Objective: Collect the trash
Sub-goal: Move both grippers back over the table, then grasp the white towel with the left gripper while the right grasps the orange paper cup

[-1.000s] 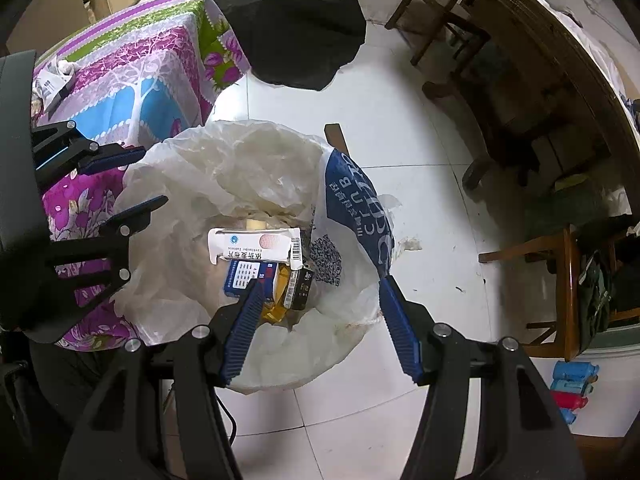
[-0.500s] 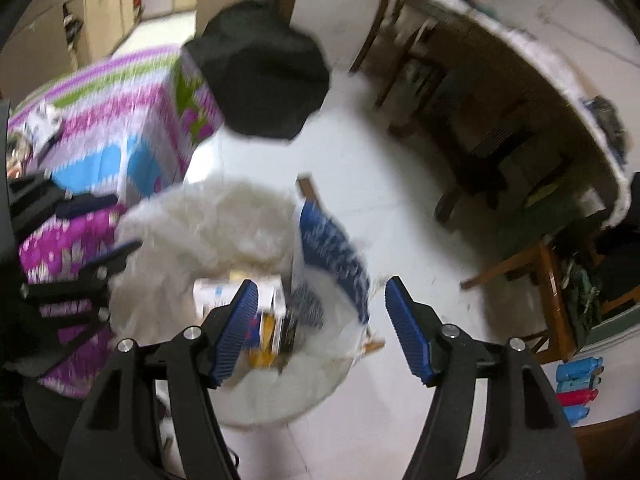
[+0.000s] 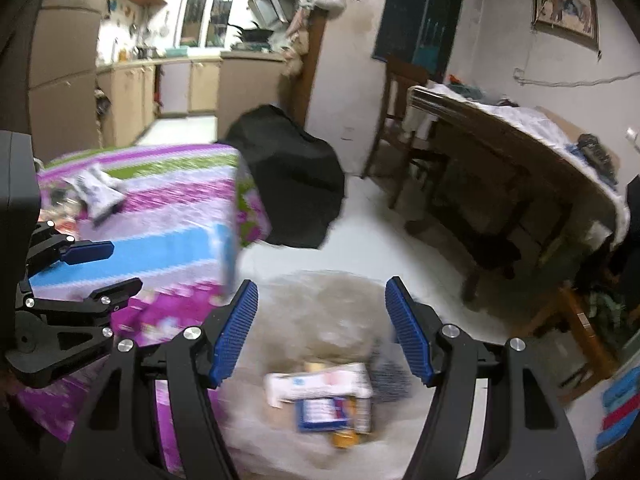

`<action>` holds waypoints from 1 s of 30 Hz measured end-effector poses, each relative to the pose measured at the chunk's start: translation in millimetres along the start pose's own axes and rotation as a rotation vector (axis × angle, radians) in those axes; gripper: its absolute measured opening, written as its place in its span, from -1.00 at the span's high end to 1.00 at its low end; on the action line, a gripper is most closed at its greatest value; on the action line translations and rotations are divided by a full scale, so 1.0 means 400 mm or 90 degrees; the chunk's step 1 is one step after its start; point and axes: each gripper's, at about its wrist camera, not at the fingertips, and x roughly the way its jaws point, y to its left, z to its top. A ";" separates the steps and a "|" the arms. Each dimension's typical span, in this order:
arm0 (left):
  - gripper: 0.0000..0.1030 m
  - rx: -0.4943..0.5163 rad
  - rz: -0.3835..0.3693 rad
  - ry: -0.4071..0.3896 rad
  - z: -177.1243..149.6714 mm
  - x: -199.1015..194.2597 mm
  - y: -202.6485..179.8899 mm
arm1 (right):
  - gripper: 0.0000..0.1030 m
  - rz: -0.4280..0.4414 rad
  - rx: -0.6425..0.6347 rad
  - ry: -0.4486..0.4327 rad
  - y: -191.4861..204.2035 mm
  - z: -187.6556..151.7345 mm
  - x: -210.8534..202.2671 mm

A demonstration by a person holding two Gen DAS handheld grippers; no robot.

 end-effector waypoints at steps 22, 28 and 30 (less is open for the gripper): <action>0.03 -0.269 0.203 0.042 -0.420 -0.228 0.680 | -0.23 0.306 -0.161 -0.003 0.540 0.051 0.035; -0.10 -0.292 0.201 0.047 -0.486 -0.236 0.834 | -0.24 0.389 -0.221 -0.004 0.671 0.094 0.040; -0.17 -0.283 0.193 0.040 -0.484 -0.221 0.866 | -0.24 0.414 -0.259 0.006 0.723 0.116 0.053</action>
